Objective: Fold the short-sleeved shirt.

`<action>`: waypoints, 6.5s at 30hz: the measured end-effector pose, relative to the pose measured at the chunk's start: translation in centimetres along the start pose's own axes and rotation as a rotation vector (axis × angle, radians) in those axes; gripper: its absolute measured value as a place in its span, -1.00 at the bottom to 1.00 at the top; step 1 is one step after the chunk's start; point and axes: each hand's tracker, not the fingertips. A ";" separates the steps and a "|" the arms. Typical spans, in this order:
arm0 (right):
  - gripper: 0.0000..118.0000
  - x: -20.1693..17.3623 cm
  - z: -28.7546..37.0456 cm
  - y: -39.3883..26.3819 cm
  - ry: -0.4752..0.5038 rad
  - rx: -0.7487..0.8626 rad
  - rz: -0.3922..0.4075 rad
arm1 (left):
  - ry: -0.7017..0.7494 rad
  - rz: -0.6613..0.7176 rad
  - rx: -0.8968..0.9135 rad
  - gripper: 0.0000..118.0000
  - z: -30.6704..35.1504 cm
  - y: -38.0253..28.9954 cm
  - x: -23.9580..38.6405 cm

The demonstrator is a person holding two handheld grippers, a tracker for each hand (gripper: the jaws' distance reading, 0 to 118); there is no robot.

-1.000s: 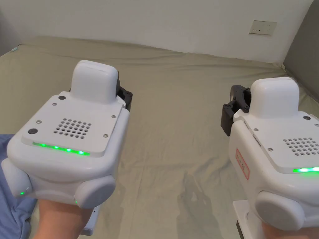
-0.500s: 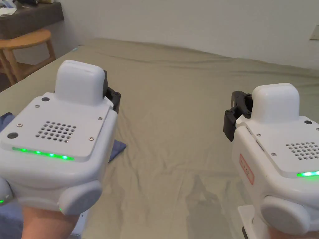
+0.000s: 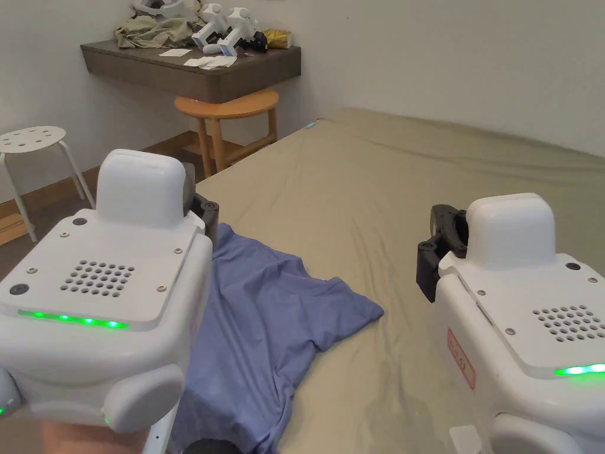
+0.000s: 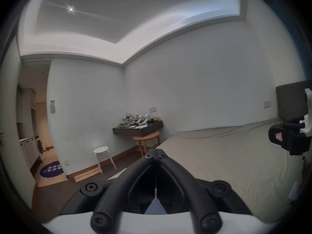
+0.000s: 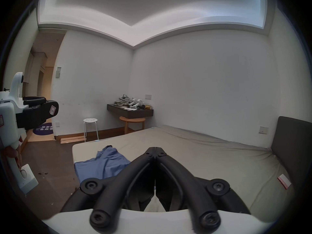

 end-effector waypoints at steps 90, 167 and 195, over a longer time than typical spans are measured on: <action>-0.98 9.1 6.9 -1.7 -0.333 -0.098 0.060 | -0.384 -0.031 0.064 -1.00 -15.1 4.5 5.4; -0.98 14.4 10.8 -1.8 -0.491 -0.077 0.086 | -0.550 -0.023 0.125 -1.00 0.3 2.3 21.9; -0.98 21.4 12.4 -9.8 -0.562 -0.301 0.045 | -0.619 -0.178 -0.818 0.90 -12.8 -22.3 31.9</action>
